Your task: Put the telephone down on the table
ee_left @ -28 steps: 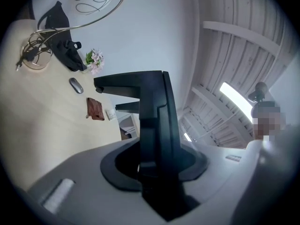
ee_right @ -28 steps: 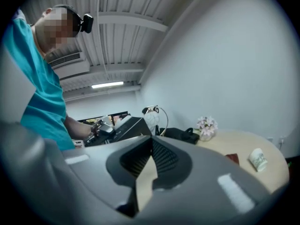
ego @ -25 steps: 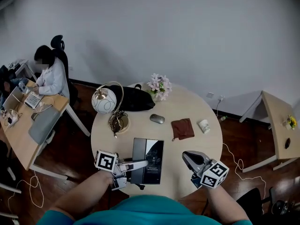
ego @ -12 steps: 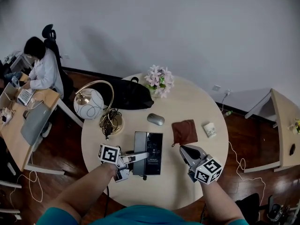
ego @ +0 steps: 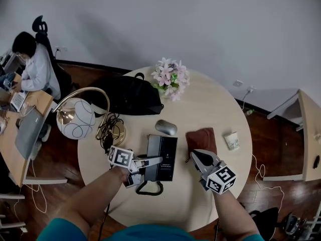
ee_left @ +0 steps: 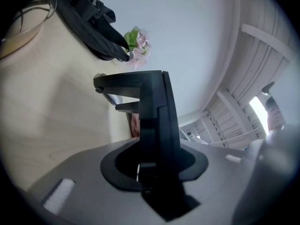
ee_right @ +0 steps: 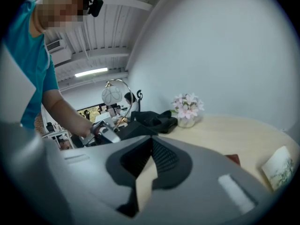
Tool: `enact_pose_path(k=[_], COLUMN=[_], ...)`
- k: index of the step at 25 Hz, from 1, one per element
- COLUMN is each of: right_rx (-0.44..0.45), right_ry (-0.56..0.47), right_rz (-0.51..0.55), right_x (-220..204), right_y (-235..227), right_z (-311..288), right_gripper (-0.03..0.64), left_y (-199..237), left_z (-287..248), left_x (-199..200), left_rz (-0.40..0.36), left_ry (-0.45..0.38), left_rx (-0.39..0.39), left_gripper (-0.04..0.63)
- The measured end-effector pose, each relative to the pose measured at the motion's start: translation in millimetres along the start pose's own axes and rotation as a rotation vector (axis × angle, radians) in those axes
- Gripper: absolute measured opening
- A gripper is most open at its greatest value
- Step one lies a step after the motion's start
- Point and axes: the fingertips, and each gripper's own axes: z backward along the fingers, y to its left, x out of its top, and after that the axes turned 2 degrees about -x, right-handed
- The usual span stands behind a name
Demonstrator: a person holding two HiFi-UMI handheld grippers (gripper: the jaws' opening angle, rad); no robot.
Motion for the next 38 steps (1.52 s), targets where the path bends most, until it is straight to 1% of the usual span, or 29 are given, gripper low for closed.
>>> enact_pose_path(k=[2,6,8,9,12,15,17,22,24,25,27,28,30,33,35,38], right_rx=[0.009,0.026,0.031,0.033,0.042,0.05,0.053,0.058,0.057,0.055,0.051,0.049,0.047,0.044,0.041,0.032], right_ry=[0.007,0.03,0.036,0.037,0.033,0.034,0.037,0.045,0.05,0.053,0.056,0.057,0.06,0.062,0.06,0.054], right_rz=[-0.001,0.008,0.01,0.01,0.006,0.009,0.01,0.013,0.013,0.013,0.012,0.012,0.013,0.013,0.013,0.015], right_x=[-2,-7,-8,-8,-6,-4,-4,-3,-4,-4,-5,-5,-6,-5,-2,4], right_y=[-1,0,0,0,1,2,3,6,7,8,8,8,9,13,16,22], right_z=[-6,-12,-14,-15,-17,-18,-19,-19,-18,-18,-16,-15,-14,-12,-9,-3], right_gripper=[0.002,0.002,0.002,0.002,0.002,0.002,0.002,0.002,0.002,0.002,0.002,0.002,0.002,0.002,0.002,0.002], left_y=[9,21,27,30,40,45,50,60,64,66,71,72,71,64,56,39], left_z=[-2,-7,-9,-10,-9,-6,-1,7,11,14,21,25,31,43,50,60], left_x=[3,7,6,4,-6,-8,-7,-3,-1,1,7,9,14,21,21,15], left_rz=[0.011,0.028,0.008,-0.014,-0.098,-0.121,-0.129,-0.124,-0.137,-0.155,-0.211,-0.235,-0.251,-0.258,-0.264,-0.289], left_ry=[0.008,0.011,0.023,0.037,0.103,0.117,0.114,0.076,0.06,0.049,0.028,0.017,-0.014,-0.08,-0.118,-0.15], left_rx=[0.0,-0.038,-0.047,-0.042,0.014,0.061,0.11,0.246,0.301,0.338,0.417,0.446,0.47,0.483,0.48,0.469], left_gripper=[0.17,0.17,0.17,0.17,0.185,0.19,0.193,0.247,0.271,0.278,0.352,0.372,0.374,0.374,0.374,0.373])
